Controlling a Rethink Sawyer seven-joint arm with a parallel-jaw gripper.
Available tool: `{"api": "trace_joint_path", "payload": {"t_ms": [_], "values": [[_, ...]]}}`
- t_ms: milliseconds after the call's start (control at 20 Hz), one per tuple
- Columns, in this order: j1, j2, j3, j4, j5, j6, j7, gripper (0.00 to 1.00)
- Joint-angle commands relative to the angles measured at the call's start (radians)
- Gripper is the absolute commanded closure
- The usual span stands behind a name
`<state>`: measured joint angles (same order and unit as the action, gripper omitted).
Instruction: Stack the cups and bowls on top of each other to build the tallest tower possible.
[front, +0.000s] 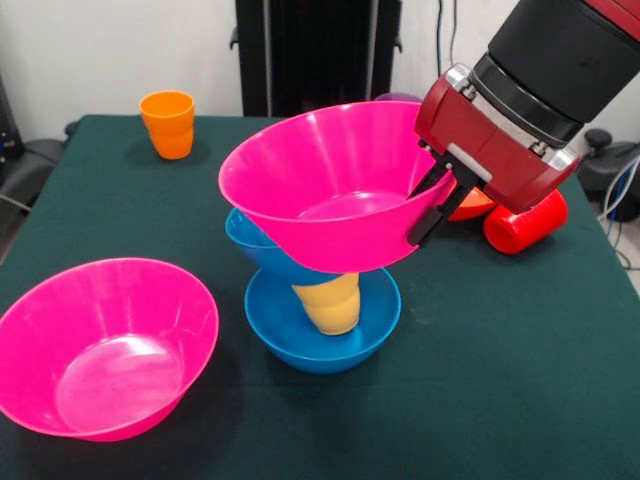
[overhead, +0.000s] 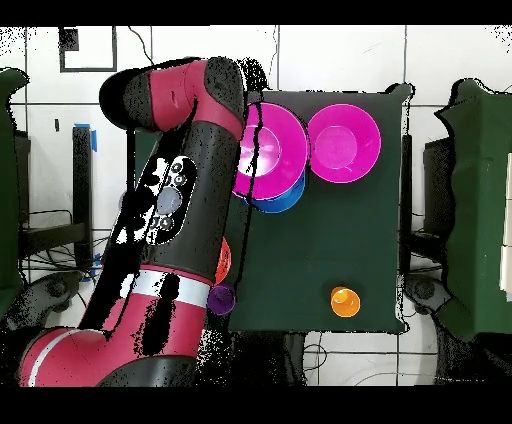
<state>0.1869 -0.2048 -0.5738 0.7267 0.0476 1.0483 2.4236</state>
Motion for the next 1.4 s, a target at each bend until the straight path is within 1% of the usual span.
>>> {"api": "trace_joint_path", "payload": {"t_ms": [50, 300, 550, 700, 950, 1150, 1400], "values": [[-0.002, 0.002, 0.138, 0.004, -0.04, -0.112, -0.104, 1.0], [-0.004, 0.003, 0.165, 0.015, -0.026, -0.173, -0.081, 1.0], [-0.003, 0.012, 0.179, 0.009, -0.013, -0.195, -0.065, 1.0], [0.004, 0.018, 0.176, 0.003, -0.011, -0.195, -0.042, 1.0], [0.006, 0.018, 0.173, 0.0, -0.014, -0.182, -0.04, 1.0], [0.003, 0.013, 0.176, 0.002, -0.017, -0.171, -0.057, 1.0], [-0.004, 0.021, 0.174, -0.028, -0.021, -0.124, -0.098, 1.0]]}}
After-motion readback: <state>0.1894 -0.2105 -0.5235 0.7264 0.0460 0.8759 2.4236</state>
